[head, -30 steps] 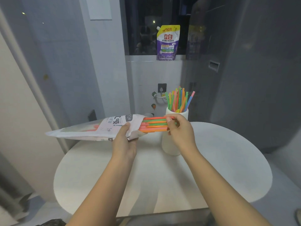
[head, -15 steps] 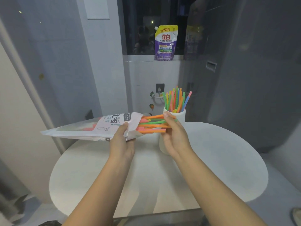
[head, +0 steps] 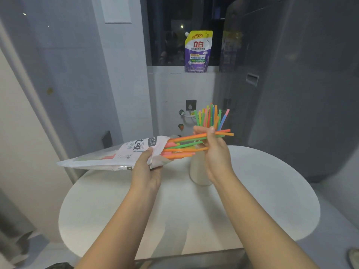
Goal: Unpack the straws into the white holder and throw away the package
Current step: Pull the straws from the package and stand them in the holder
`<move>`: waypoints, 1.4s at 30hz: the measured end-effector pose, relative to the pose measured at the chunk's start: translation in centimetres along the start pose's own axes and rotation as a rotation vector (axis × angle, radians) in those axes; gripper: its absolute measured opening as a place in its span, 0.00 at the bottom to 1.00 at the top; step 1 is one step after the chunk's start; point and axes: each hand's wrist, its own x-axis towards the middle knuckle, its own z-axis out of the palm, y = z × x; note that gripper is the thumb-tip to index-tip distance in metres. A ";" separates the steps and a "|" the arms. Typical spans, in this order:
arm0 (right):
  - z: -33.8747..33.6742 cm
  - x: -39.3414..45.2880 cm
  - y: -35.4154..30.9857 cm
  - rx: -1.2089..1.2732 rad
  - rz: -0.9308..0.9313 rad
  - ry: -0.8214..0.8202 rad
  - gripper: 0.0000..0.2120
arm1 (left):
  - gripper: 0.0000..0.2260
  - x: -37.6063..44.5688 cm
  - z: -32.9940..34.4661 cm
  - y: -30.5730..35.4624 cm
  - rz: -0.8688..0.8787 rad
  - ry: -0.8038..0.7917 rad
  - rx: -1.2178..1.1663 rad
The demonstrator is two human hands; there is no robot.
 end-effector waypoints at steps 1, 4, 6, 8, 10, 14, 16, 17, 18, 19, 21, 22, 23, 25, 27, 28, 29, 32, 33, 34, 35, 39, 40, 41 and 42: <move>-0.1 0.0 -0.2 0.036 -0.009 -0.014 0.19 | 0.20 0.0 0.0 0.0 -0.006 0.002 -0.001; -0.3 -0.1 -0.8 0.134 -0.013 -0.009 0.17 | 0.20 0.0 0.1 -0.3 -0.024 0.000 0.003; -0.4 0.0 -1.2 0.174 -0.050 0.015 0.17 | 0.20 0.0 0.1 -0.4 -0.025 0.000 0.002; -0.6 0.2 -1.9 0.239 -0.099 0.030 0.17 | 0.20 0.2 0.0 -0.4 -0.011 -0.002 -0.005; -0.7 0.6 -3.1 0.303 -0.154 0.043 0.18 | 0.20 0.4 -0.1 -0.3 -0.005 -0.008 -0.007; -0.8 1.5 -5.7 0.249 -0.246 0.078 0.14 | 0.20 0.8 -0.2 -0.4 -0.019 -0.008 0.000; -0.9 2.1 -7.1 0.169 -0.289 0.113 0.13 | 0.20 1.0 -0.3 -0.5 -0.022 -0.001 0.004; -1.0 2.5 -7.9 0.126 -0.314 0.137 0.13 | 0.19 1.1 -0.3 -0.6 -0.022 0.000 0.002; -1.2 2.9 -8.7 0.081 -0.338 0.166 0.13 | 0.18 1.2 -0.4 -0.6 -0.022 0.000 0.002; -1.3 3.4 -9.7 0.034 -0.365 0.197 0.13 | 0.16 1.3 -0.4 -0.6 -0.023 -0.005 0.007; -1.4 4.2 -11.4 -0.064 -0.403 0.249 0.13 | 0.11 1.4 -0.6 -0.8 -0.021 -0.006 0.021; -1.3 4.6 -12.1 -0.111 -0.418 0.264 0.12 | 0.10 1.5 -0.7 -0.9 -0.029 -0.006 0.028; -1.3 4.8 -12.7 -0.164 -0.434 0.274 0.12 | 0.09 1.6 -0.7 -1.0 -0.042 -0.011 0.036; -1.0 5.1 -13.5 -0.274 -0.465 0.291 0.12 | 0.06 1.5 -0.6 -1.1 -0.061 -0.040 0.048; -0.8 5.2 -14.0 -0.353 -0.496 0.312 0.12 | 0.07 1.4 -0.5 -1.2 -0.052 -0.042 0.075; -0.8 5.2 -14.3 -0.374 -0.513 0.321 0.12 | 0.07 1.3 -0.5 -1.1 -0.040 -0.040 0.082; -0.8 5.2 -14.5 -0.392 -0.531 0.330 0.12 | 0.07 1.3 -0.5 -1.1 -0.034 -0.040 0.077; -0.6 5.0 -14.7 -0.449 -0.578 0.348 0.12 | 0.06 1.3 -0.6 -1.0 -0.030 -0.045 0.075; -0.5 5.0 -14.7 -0.464 -0.581 0.345 0.12 | 0.07 1.2 -0.5 -1.1 -0.031 -0.048 0.080; -0.3 5.0 -14.5 -0.489 -0.571 0.336 0.11 | 0.08 1.2 -0.5 -1.2 -0.030 -0.047 0.082; -0.1 5.1 -14.3 -0.524 -0.553 0.325 0.10 | 0.08 1.1 -0.3 -1.2 -0.030 -0.049 0.082; 0.7 5.6 -12.4 -0.676 -0.437 0.244 0.11 | 0.07 0.5 0.0 -1.4 -0.044 -0.056 0.101; 0.9 5.8 -11.7 -0.721 -0.407 0.212 0.12 | 0.07 0.5 0.0 -1.4 -0.038 -0.050 0.102; 0.9 6.0 -11.0 -0.777 -0.380 0.179 0.12 | 0.07 0.4 0.0 -1.4 -0.035 -0.045 0.101; 0.8 6.1 -10.3 -0.847 -0.361 0.150 0.13 | 0.08 0.4 0.0 -1.4 -0.029 -0.041 0.096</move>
